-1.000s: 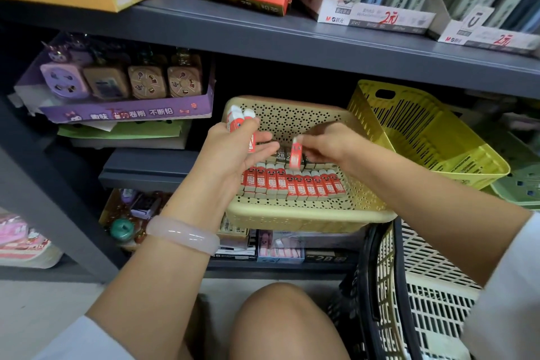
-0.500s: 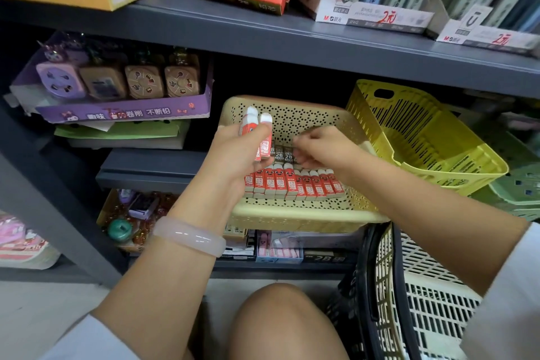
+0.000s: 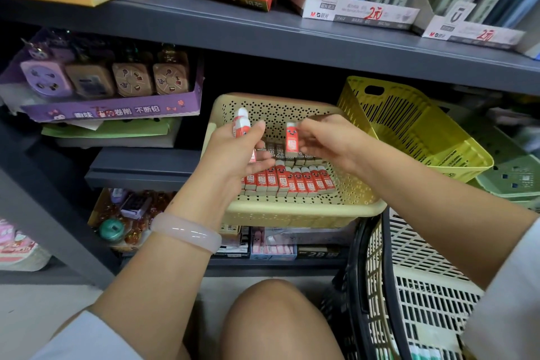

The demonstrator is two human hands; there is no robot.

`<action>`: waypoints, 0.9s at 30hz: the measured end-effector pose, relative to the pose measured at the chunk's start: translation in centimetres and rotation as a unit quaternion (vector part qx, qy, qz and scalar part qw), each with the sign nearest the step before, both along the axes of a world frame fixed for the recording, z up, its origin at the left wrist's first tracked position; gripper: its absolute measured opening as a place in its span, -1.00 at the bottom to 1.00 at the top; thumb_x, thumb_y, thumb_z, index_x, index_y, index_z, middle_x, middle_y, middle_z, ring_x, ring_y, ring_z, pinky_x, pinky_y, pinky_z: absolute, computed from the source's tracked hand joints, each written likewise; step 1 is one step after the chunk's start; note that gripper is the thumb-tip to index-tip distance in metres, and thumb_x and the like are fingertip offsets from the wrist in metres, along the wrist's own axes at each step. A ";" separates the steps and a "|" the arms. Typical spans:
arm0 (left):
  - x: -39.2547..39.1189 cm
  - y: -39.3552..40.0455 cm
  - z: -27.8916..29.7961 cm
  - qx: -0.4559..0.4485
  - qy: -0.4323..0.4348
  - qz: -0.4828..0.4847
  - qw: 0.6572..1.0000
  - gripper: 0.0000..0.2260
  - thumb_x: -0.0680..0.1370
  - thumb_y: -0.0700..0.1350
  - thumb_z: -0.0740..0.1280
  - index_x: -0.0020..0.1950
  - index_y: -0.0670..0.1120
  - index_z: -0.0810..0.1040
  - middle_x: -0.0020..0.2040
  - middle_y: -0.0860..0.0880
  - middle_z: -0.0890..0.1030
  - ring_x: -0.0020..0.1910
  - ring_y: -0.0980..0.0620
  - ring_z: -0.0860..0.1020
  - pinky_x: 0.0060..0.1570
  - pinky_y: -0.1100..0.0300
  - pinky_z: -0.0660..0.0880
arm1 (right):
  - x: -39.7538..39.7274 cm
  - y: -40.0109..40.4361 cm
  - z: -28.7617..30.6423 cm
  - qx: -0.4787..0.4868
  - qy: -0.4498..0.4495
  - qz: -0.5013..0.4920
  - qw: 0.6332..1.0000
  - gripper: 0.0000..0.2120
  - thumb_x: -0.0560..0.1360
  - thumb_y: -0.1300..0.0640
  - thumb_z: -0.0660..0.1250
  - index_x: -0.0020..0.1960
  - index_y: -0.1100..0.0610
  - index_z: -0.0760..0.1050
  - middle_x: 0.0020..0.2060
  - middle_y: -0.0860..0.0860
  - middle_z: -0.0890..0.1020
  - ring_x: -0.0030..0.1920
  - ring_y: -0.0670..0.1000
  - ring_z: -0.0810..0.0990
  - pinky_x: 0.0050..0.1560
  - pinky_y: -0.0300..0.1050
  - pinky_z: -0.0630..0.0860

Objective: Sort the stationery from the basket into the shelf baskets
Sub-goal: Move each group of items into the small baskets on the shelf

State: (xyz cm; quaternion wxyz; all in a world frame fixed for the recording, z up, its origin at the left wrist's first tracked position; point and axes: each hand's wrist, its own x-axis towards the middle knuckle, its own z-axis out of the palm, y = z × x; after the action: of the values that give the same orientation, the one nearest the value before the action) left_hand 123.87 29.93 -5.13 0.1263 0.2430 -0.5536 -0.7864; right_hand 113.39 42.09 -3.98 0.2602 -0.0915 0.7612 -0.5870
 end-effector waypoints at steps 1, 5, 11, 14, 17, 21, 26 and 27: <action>0.0 -0.1 0.0 -0.005 -0.005 0.001 1.000 -0.89 0.54 -0.12 0.31 -0.15 -0.12 0.45 -0.33 -0.04 0.44 -0.47 0.08 0.45 -0.50 0.31 0.52 | -0.3 0.3 -0.3 0.044 0.001 -0.010 0.999 -0.90 0.49 0.24 0.31 -0.18 0.26 0.51 -0.34 0.08 0.58 -0.38 -0.07 0.52 -0.33 -0.27 0.52; 0.0 -0.1 0.2 0.009 -0.008 0.001 1.000 -0.89 0.54 -0.16 0.31 -0.18 -0.10 0.45 -0.35 -0.04 0.42 -0.51 0.11 0.40 -0.59 0.36 0.39 | -0.3 0.7 -2.2 0.221 0.024 0.017 0.975 -0.89 0.50 0.24 0.31 -0.15 0.28 0.53 -0.37 0.10 0.57 -0.42 -0.05 0.50 -0.30 -0.22 0.53; 0.0 -0.1 0.4 0.023 -0.002 0.000 1.000 -0.89 0.56 -0.19 0.26 -0.17 -0.11 0.42 -0.33 -0.07 0.44 -0.46 0.08 0.41 -0.57 0.34 0.39 | -0.1 0.1 -3.2 0.225 0.012 0.032 0.974 -0.97 0.48 0.29 0.33 -0.14 0.25 0.53 -0.25 0.10 0.61 -0.26 0.01 0.63 -0.04 -0.05 0.62; 0.1 -0.2 0.4 0.023 -0.003 -0.006 1.000 -0.89 0.57 -0.21 0.24 -0.16 -0.12 0.41 -0.31 -0.07 0.46 -0.43 0.07 0.43 -0.54 0.34 0.42 | -0.3 0.6 -2.9 0.192 0.061 0.065 0.977 -0.94 0.46 0.26 0.36 -0.17 0.18 0.50 -0.23 0.06 0.60 -0.22 -0.02 0.62 -0.10 -0.15 0.61; 0.1 -0.2 0.4 0.020 -0.002 -0.004 1.000 -0.89 0.56 -0.21 0.24 -0.17 -0.12 0.41 -0.32 -0.07 0.47 -0.44 0.07 0.44 -0.54 0.34 0.43 | -0.3 1.2 -2.5 0.275 0.198 0.231 0.912 -0.81 0.41 0.09 0.43 -0.06 0.08 0.46 -0.20 -0.06 0.54 -0.24 -0.13 0.51 -0.24 -0.31 0.48; 0.1 -0.2 0.3 0.020 -0.002 -0.004 1.000 -0.88 0.56 -0.21 0.24 -0.18 -0.12 0.41 -0.34 -0.07 0.48 -0.45 0.07 0.44 -0.53 0.34 0.44 | -0.1 1.2 -3.0 0.387 0.325 0.361 0.784 -0.59 0.35 -0.03 0.46 0.03 0.00 0.29 -0.17 -0.18 0.36 -0.24 -0.22 0.33 -0.30 -0.38 0.24; 0.0 -0.2 0.1 0.019 -0.006 -0.001 1.000 -0.88 0.56 -0.22 0.24 -0.18 -0.13 0.41 -0.32 -0.08 0.49 -0.43 0.06 0.47 -0.52 0.32 0.47 | -0.1 1.0 -3.5 0.365 0.369 0.340 0.784 -0.63 0.34 0.04 0.48 0.00 0.05 0.34 -0.09 -0.04 0.41 -0.19 -0.09 0.37 -0.25 -0.31 0.29; 0.0 -0.2 0.1 0.019 -0.009 -0.001 1.000 -0.88 0.56 -0.22 0.24 -0.18 -0.13 0.42 -0.31 -0.09 0.50 -0.41 0.05 0.48 -0.50 0.31 0.49 | -0.1 1.0 -3.5 0.369 0.376 0.342 0.778 -0.63 0.35 0.03 0.47 0.04 0.06 0.37 -0.07 -0.03 0.40 -0.17 -0.08 0.37 -0.19 -0.29 0.30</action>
State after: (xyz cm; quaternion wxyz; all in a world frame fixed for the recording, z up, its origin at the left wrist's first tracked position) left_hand 123.89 29.70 -5.00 0.1160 0.2513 -0.5403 -0.7947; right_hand 113.27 43.11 -7.47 0.1508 -0.4558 0.8756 -0.0526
